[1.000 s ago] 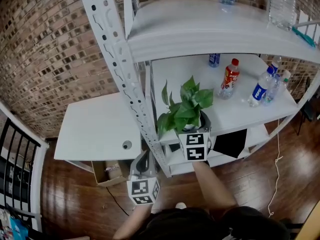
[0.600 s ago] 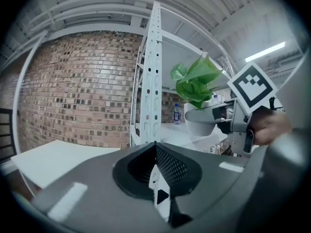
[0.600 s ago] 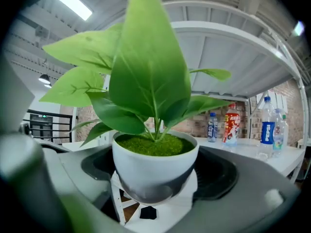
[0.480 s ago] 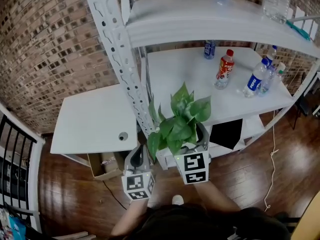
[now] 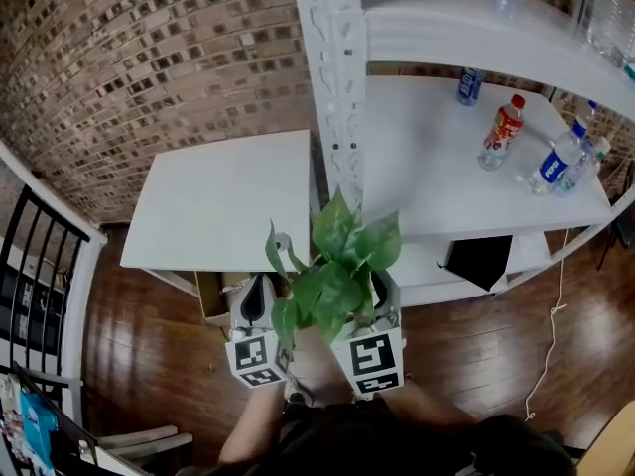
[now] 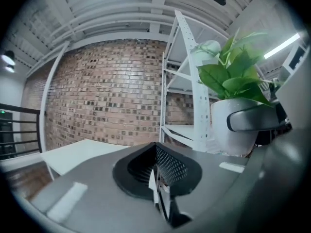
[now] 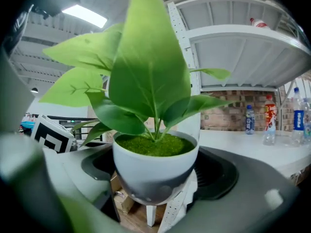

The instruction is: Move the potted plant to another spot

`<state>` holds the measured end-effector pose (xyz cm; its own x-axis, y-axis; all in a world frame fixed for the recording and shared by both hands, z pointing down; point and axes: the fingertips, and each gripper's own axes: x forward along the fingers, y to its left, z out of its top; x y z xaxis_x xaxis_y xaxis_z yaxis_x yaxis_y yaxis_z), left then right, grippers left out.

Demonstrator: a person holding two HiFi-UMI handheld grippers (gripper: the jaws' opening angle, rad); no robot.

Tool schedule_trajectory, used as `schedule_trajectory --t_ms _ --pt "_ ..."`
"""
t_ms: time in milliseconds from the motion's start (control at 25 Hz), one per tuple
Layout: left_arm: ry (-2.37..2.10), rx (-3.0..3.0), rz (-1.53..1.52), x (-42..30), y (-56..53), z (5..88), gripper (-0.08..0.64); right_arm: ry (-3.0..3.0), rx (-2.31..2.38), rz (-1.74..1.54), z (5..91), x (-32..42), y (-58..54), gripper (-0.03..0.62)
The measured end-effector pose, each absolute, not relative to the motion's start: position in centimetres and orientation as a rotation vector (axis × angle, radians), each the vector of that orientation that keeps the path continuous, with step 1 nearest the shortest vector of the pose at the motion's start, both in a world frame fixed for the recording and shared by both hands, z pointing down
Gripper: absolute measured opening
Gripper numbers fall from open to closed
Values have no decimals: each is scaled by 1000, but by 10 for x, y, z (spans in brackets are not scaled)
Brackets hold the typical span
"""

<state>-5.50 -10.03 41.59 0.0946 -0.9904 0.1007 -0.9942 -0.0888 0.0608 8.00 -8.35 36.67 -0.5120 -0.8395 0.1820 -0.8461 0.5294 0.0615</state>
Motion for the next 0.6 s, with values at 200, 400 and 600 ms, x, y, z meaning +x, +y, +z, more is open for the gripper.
schedule_trajectory --t_ms 200,400,600 --pt "-2127 2162 33 -129 -100 412 15 -2597 1391 50 375 13 -103 480" --pt "-2152 2179 41 -190 -112 416 17 -2545 1473 57 390 -33 -145 480" --pt "-2087 2239 43 -233 -136 428 15 -2479 1582 66 413 -74 -179 480"
